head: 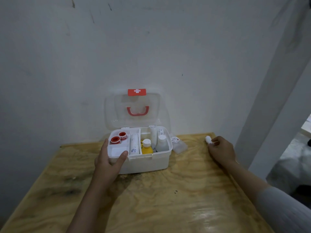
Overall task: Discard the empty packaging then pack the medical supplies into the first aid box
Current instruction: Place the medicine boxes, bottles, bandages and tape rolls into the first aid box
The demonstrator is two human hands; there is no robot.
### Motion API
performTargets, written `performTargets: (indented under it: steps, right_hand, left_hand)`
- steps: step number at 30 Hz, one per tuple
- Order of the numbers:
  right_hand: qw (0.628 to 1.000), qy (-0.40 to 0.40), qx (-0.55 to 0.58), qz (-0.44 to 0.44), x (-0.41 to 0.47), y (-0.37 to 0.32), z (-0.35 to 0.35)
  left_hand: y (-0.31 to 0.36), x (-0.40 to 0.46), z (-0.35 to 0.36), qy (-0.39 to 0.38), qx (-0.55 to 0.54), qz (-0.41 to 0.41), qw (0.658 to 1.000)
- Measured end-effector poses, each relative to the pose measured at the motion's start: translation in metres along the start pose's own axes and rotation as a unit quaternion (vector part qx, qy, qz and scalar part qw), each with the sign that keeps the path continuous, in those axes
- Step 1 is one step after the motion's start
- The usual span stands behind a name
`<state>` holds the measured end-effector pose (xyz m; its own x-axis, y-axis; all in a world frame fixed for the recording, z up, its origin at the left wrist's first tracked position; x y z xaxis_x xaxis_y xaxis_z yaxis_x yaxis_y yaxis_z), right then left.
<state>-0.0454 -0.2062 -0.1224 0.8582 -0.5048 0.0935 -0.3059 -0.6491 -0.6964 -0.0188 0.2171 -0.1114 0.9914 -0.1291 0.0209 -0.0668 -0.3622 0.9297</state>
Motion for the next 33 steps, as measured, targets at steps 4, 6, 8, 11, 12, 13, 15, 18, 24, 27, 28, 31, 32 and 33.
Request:
performTargets:
  steps: [4, 6, 8, 11, 12, 13, 15, 18, 24, 27, 28, 31, 32, 33]
  right_hand:
    - [0.992, 0.015, 0.088, -0.085, -0.016, -0.030, -0.007]
    - [0.982, 0.009, 0.114, -0.153, -0.027, -0.061, -0.011]
    - [0.966, -0.012, 0.138, -0.217, -0.041, -0.100, -0.013]
    - [0.935, -0.069, 0.153, -0.313, -0.064, -0.161, -0.011]
    - [0.922, -0.091, 0.142, -0.347, -0.073, -0.180, -0.008]
    - [0.912, -0.115, 0.120, -0.375, -0.080, -0.199, -0.004]
    - [0.897, -0.173, 0.059, -0.402, -0.090, -0.231, 0.008]
    - [0.878, -0.251, -0.030, -0.407, -0.096, -0.269, 0.036]
    - [0.817, -0.346, -0.213, -0.409, -0.093, -0.302, 0.102]
    - [0.800, -0.378, -0.255, -0.390, -0.091, -0.304, 0.121]
    - [0.797, -0.385, -0.258, -0.388, -0.091, -0.304, 0.124]
    - [0.812, -0.385, -0.201, -0.389, -0.087, -0.306, 0.119]
    - [0.822, -0.378, -0.170, -0.390, -0.084, -0.306, 0.113]
    - [0.834, -0.364, -0.142, -0.391, -0.079, -0.305, 0.104]
  left_hand:
    - [0.000, 0.001, 0.000, -0.006, -0.002, 0.004, 1.000]
    - [-0.001, 0.002, 0.000, -0.006, -0.004, 0.003, 1.000]
    - [-0.001, 0.002, 0.001, 0.000, -0.007, -0.001, 1.000]
    - [-0.002, 0.002, 0.002, 0.010, 0.006, -0.005, 1.000]
    - [-0.002, 0.002, 0.002, 0.012, 0.010, -0.007, 1.000]
    - [-0.002, 0.001, 0.001, 0.011, 0.013, -0.008, 1.000]
    - [0.001, 0.000, 0.000, 0.009, 0.024, -0.007, 1.000]
    - [0.006, -0.001, -0.002, 0.005, 0.048, -0.001, 0.999]
    - [0.007, -0.003, -0.003, -0.006, 0.043, -0.019, 0.999]
    - [0.006, -0.003, -0.005, -0.013, 0.036, -0.013, 0.999]
    - [0.006, -0.004, -0.005, -0.015, 0.032, -0.009, 0.999]
    - [0.006, -0.004, -0.005, -0.015, 0.031, -0.002, 0.999]
    - [0.005, -0.004, -0.005, -0.013, 0.032, -0.001, 0.999]
    - [0.005, -0.003, -0.005, -0.011, 0.032, 0.001, 0.999]
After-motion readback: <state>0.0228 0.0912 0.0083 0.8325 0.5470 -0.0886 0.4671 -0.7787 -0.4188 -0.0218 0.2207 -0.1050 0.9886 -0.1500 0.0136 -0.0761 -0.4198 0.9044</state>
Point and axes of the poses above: each hand's wrist, its own x-axis towards the middle knuckle, its own z-axis out of the palm, y = z × x, the point moved 5 cm from there along x, towards the middle knuckle, and after that the axes turned 13 degrees about -y, right-handed, at the moved point
